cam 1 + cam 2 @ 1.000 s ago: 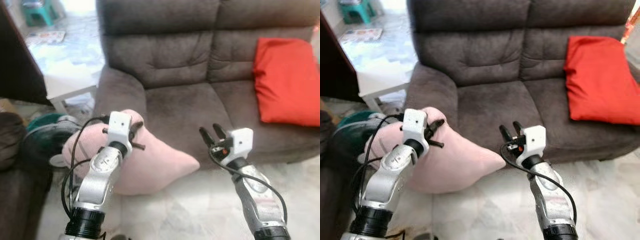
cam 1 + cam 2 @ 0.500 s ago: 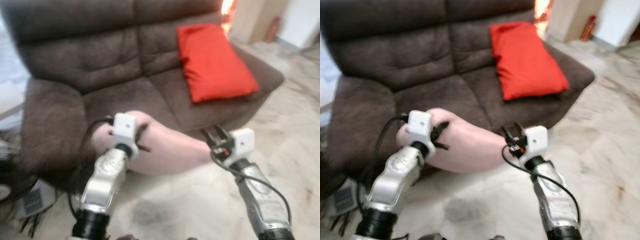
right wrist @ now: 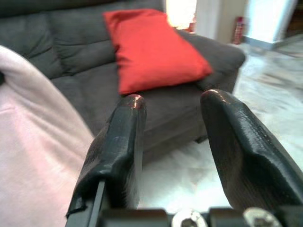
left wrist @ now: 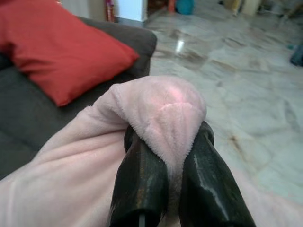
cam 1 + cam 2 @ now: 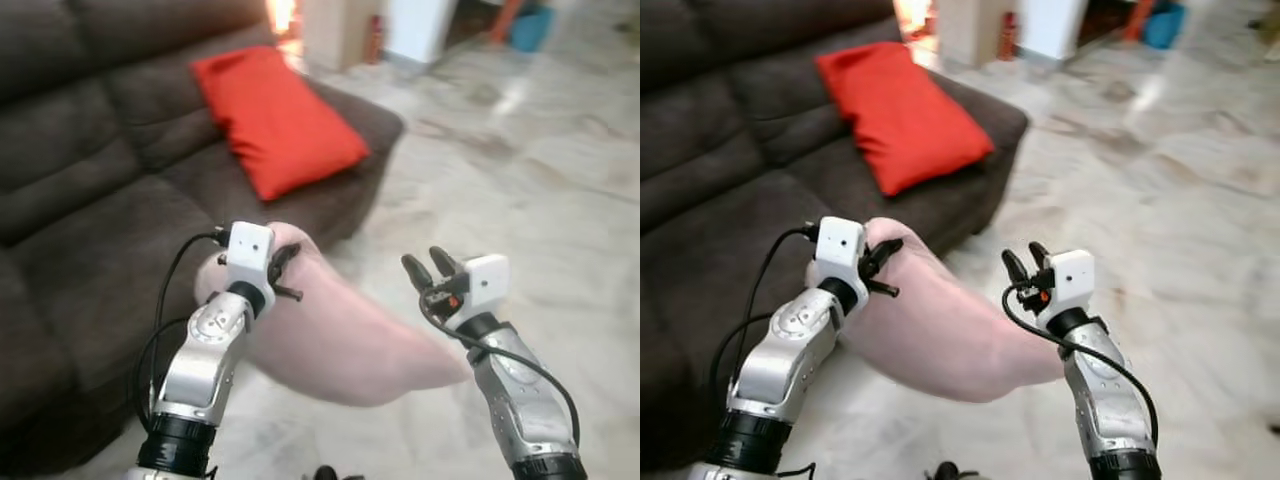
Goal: Move the pillow to the sofa from floor
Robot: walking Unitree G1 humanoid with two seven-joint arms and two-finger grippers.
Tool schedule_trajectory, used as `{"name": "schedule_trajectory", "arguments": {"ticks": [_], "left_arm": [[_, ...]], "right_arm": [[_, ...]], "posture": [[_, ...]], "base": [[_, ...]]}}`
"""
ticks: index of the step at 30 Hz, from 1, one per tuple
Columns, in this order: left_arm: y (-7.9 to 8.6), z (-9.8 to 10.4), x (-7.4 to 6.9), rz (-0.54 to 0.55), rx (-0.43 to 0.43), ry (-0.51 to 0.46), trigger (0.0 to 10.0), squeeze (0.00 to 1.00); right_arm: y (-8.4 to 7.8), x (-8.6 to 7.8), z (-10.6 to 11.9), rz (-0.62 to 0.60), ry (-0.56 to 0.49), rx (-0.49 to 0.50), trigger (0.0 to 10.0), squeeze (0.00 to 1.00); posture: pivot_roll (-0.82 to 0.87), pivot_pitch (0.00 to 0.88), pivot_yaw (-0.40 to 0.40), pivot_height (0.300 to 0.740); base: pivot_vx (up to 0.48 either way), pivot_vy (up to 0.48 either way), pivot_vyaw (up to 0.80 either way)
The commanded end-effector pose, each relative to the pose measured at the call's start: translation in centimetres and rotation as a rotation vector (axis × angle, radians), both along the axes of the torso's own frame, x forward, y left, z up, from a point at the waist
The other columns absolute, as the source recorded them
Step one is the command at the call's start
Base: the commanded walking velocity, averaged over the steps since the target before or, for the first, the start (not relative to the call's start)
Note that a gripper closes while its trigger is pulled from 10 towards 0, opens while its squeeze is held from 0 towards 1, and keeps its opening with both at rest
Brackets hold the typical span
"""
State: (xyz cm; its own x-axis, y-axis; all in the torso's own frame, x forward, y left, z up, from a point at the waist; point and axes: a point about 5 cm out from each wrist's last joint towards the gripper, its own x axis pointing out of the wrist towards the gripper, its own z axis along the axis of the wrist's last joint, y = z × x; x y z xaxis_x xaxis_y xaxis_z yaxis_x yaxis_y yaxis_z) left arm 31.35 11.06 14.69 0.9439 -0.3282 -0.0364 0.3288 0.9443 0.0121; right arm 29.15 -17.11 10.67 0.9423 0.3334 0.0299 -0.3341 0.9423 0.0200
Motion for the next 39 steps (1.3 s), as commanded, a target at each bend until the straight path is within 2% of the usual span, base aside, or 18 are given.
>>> {"name": "schedule_trajectory", "arguments": {"ticks": [1,5,7,9,11,13,16,17,20,22,29,32,34,35,36,37,38,39], "left_arm": [[0.1,2.6,0.4,0.002,-0.041,-0.121,10.0,0.0],[0.1,2.7,0.6,-0.008,-0.034,-0.12,10.0,0.0],[0.0,2.7,0.7,-0.009,-0.035,-0.116,10.0,0.0],[0.0,2.7,0.8,-0.005,-0.04,-0.113,10.0,0.0],[0.1,2.7,0.9,-0.001,-0.05,-0.108,10.0,0.0],[0.2,2.7,1.0,0.005,-0.063,-0.098,10.0,0.0],[0.4,2.7,1.2,0.006,-0.063,-0.091,10.0,0.0],[0.5,2.8,1.2,0.006,-0.062,-0.091,10.0,0.0],[0.6,3.2,1.5,-0.018,-0.066,-0.092,10.0,0.0],[0.3,3.4,1.5,-0.104,-0.046,-0.076,10.0,0.0],[-0.4,2.4,0.9,-0.332,0.05,-0.002,10.0,0.0],[-0.4,2.5,1.0,-0.341,0.047,-0.002,10.0,0.0],[-0.4,2.6,1.1,-0.319,0.031,-0.014,10.0,0.0],[-0.4,2.6,1.3,-0.287,0.015,-0.021,10.0,0.0],[-0.4,2.6,1.3,-0.287,0.015,-0.021,10.0,0.0],[-0.3,2.6,1.6,-0.206,-0.017,-0.035,10.0,0.0],[-0.3,2.6,1.6,-0.206,-0.017,-0.035,10.0,0.0],[0.0,2.6,1.9,-0.106,-0.067,-0.046,10.0,0.0]], "right_arm": [[0.2,0.1,0.5,0.005,-0.024,-0.005,10.0,0.0],[0.2,0.3,0.5,-0.006,-0.016,-0.03,10.0,0.0],[0.1,0.3,0.6,0.027,-0.022,-0.107,10.0,0.0],[-0.4,0.1,0.4,0.086,-0.018,-0.273,10.0,0.0],[-1.0,0.1,0.2,0.109,-0.002,-0.353,10.0,0.0],[-2.1,0.0,-0.4,0.143,0.047,-0.509,10.0,0.0],[-3.6,-0.3,-1.5,0.224,0.092,-0.815,10.0,0.0],[-3.9,-0.3,-1.7,0.229,0.104,-0.838,10.0,0.0],[-4.9,0.2,-1.2,0.158,0.122,-0.792,10.0,0.0],[-5.4,0.5,-1.4,0.141,0.14,-0.869,10.0,0.0],[-5.7,0.5,-2.0,0.138,0.176,-0.913,10.0,0.0],[-6.1,0.5,-2.0,0.112,0.168,-0.929,10.0,0.0],[-5.9,1.1,-1.2,0.013,0.138,-0.777,10.0,0.0],[-5.2,1.7,-0.1,-0.064,0.085,-0.612,10.0,0.0],[-5.2,1.7,-0.1,-0.064,0.085,-0.612,10.0,0.0],[-4.4,2.1,0.6,-0.138,0.061,-0.425,10.0,0.0],[-4.4,2.1,0.6,-0.138,0.061,-0.425,10.0,0.0],[-3.7,2.2,0.7,-0.181,0.059,-0.314,10.0,0.0]], "posture": [[0.09,0.038,-0.015,0.74],[0.09,0.041,-0.013,0.74],[0.09,0.045,-0.013,0.74],[0.08,0.049,-0.012,0.74],[0.07,0.053,-0.012,0.74],[0.07,0.055,-0.012,0.74],[0.07,0.057,-0.012,0.74],[0.07,0.058,-0.011,0.74],[0.07,0.062,-0.008,0.74],[0.08,0.066,-0.001,0.74],[0.08,0.072,0.012,0.74],[0.08,0.073,0.013,0.74],[0.08,0.075,0.015,0.74],[0.08,0.075,0.015,0.74],[0.08,0.075,0.015,0.74],[0.08,0.075,0.014,0.74],[0.08,0.075,0.014,0.74],[0.08,0.072,0.01,0.74]], "base": [[0.0,0.0,0.0],[0.0,0.0,0.0],[0.0,0.0,0.0],[0.0,0.0,0.0],[0.0,0.0,0.0],[0.0,0.0,0.0],[0.0,0.0,0.0],[0.0,0.0,0.0],[0.0,0.0,0.0],[0.0,0.0,0.0],[0.0,0.0,0.0],[0.0,0.0,0.0],[0.0,0.0,0.0],[0.0,0.0,0.0],[0.0,0.0,0.0],[0.0,0.0,0.0],[0.0,0.0,0.0],[0.0,0.0,0.0]]}}
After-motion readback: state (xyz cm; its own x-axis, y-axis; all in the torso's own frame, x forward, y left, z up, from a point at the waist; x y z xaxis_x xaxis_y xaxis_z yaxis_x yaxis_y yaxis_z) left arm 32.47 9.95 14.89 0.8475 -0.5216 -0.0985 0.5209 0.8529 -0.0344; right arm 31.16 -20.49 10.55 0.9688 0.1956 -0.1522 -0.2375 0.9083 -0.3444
